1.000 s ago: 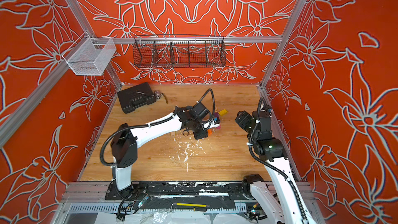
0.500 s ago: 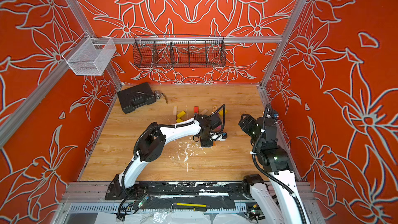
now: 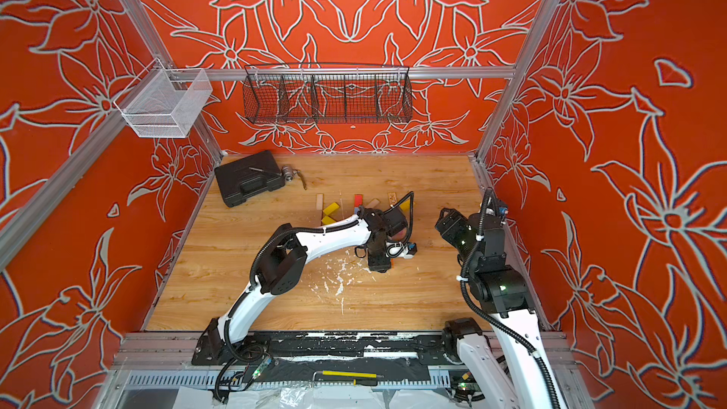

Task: Assemble the letter k with building blocks
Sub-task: Place the building block at the center of the board, then pick up the building block from the center of the board.

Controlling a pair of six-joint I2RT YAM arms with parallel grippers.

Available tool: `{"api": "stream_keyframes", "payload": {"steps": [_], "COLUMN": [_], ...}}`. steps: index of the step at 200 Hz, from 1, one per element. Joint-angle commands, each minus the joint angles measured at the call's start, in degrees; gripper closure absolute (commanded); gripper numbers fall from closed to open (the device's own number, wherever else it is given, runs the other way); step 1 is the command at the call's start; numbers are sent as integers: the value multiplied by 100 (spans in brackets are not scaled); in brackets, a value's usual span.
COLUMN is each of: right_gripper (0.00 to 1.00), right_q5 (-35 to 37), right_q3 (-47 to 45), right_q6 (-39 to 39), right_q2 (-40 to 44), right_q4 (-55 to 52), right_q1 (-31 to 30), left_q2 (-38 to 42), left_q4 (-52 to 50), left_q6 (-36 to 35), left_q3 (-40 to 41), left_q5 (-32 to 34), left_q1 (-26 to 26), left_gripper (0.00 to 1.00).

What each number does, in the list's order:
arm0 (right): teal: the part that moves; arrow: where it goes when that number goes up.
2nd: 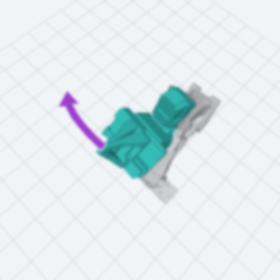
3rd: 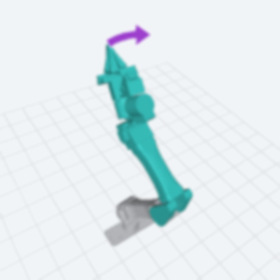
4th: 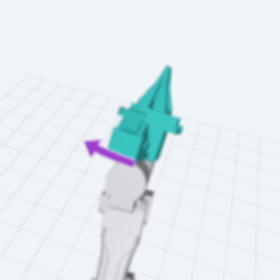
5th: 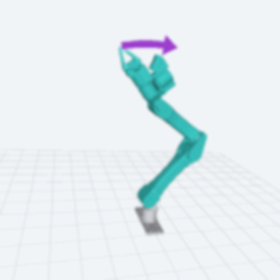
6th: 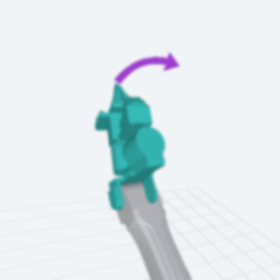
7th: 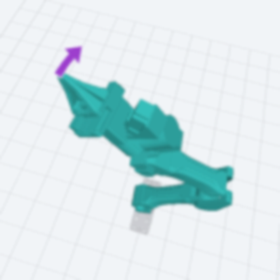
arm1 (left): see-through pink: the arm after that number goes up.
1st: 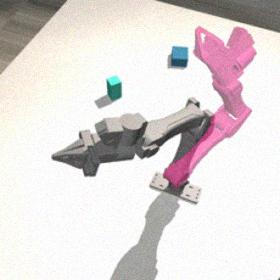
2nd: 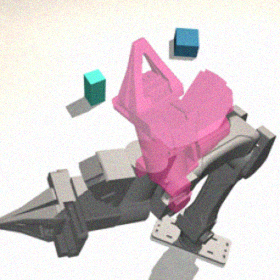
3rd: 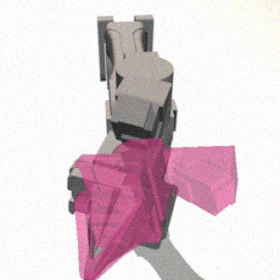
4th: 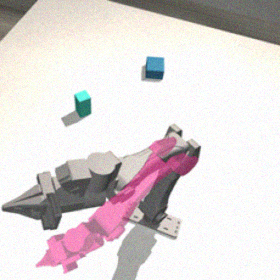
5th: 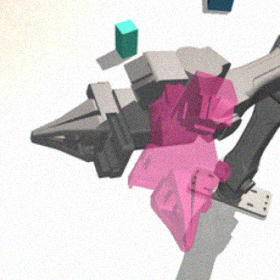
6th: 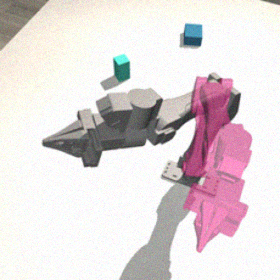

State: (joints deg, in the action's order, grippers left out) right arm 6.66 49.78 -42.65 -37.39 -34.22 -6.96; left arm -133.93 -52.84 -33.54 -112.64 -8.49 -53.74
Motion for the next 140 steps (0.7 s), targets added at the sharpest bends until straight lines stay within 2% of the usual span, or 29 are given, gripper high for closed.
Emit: {"api": "stream_keyframes", "payload": {"steps": [1, 28, 57, 79, 102, 121, 140], "right_gripper": [20, 20, 19, 21, 26, 24, 24], "right_q5": [19, -129, -642, -1155, -2232, -3172, -3417], "right_q3": [57, 123, 93, -187, -325, -261, -221], "right_q6": [274, 831, 2114, 3341, 4608, 5862, 7095], "right_q2": [-10, 3, -25, -134, -561, -1000, -1308], "right_q4": [45, 290, 823, 1238, 1255, 724, 92], "right_q1": [3, 3, 2, 2, -2, -29, -101], "left_q2": [495, 1184, 2214, 3107, 3888, 4643, 5387], "left_q4": [193, 866, 1593, 2118, 2039, 1938, 1769], "left_q6": [202, 557, 1125, 1665, 1897, 2071, 1849], "left_q3": [114, 718, 1530, 2324, 2914, 3517, 4147], "left_q5": [-226, -329, -514, -850, -988, -1110, -1424], "left_q1": [-14, 89, 417, 993, 1696, 2260, 2775], "left_gripper": [30, 17, 9, 5, 3, 2, 2]}}
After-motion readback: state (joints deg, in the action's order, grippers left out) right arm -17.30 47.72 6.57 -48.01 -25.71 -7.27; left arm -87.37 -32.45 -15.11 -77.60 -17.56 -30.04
